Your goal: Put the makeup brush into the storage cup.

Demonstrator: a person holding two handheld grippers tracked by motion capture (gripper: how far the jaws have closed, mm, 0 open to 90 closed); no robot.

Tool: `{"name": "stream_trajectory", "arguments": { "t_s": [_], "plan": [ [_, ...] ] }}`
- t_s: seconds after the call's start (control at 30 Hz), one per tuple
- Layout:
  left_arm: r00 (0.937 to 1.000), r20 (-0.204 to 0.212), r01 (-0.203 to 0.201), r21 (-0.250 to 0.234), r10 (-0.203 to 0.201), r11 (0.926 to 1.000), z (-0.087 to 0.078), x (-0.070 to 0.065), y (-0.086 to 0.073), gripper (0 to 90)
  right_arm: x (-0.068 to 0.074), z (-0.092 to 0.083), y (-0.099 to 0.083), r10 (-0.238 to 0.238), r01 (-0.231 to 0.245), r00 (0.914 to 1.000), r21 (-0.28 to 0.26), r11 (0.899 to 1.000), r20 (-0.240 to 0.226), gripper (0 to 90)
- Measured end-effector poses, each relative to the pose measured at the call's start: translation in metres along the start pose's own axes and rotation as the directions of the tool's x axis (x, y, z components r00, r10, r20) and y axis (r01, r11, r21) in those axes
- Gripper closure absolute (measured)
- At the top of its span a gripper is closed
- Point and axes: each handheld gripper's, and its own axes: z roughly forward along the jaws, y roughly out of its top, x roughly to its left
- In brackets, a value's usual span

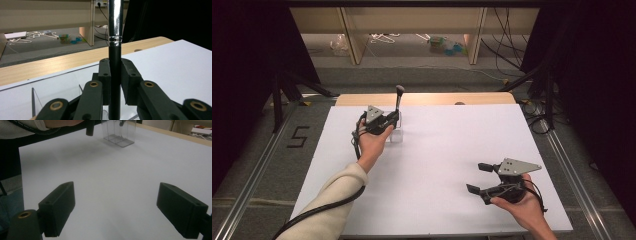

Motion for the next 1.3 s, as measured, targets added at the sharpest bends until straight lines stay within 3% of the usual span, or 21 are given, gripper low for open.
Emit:
{"name": "stream_trajectory", "arguments": {
  "t_s": [0.73, 0.83, 1.07, 1.2, 1.3],
  "plan": [
    [0.9999, 0.001, 0.013, 0.008, -0.013, 0.9999, 0.0, 0.002, 0.0, 78.1, 0.0, 0.0, 0.0, 0.004, -0.004, 1.0, 0.0, 1.0, -0.005, 16.0],
    [0.9985, 0.002, 0.056, -0.026, -0.056, 0.9981, -0.004, 0.001, 0.003, 63.2, 0.0, 0.0, 0.0, 0.002, -0.002, 1.0, 0.0, 1.0, -0.003, 16.0],
    [0.9976, 0.054, 0.047, -0.074, -0.043, 0.9962, -0.023, -0.002, 0.01, 37.1, 0.0, 0.0, 0.0, 0.001, -0.001, 1.0, 0.0, 1.0, -0.001, 16.0],
    [0.996, 0.089, 0.016, -0.081, -0.009, 0.9966, -0.037, -0.003, 0.014, 31.0, 0.0, 0.0, 0.0, 0.001, -0.001, 1.0, -0.002, 1.0, 0.003, 16.0],
    [0.9933, 0.108, -0.033, -0.075, 0.041, 0.9966, -0.048, -0.006, 0.016, 27.9, 0.0, -0.001, 0.001, 0.0, 0.0, 0.9999, 0.014, 1.0, 0.013, 16.0]
  ]
}}
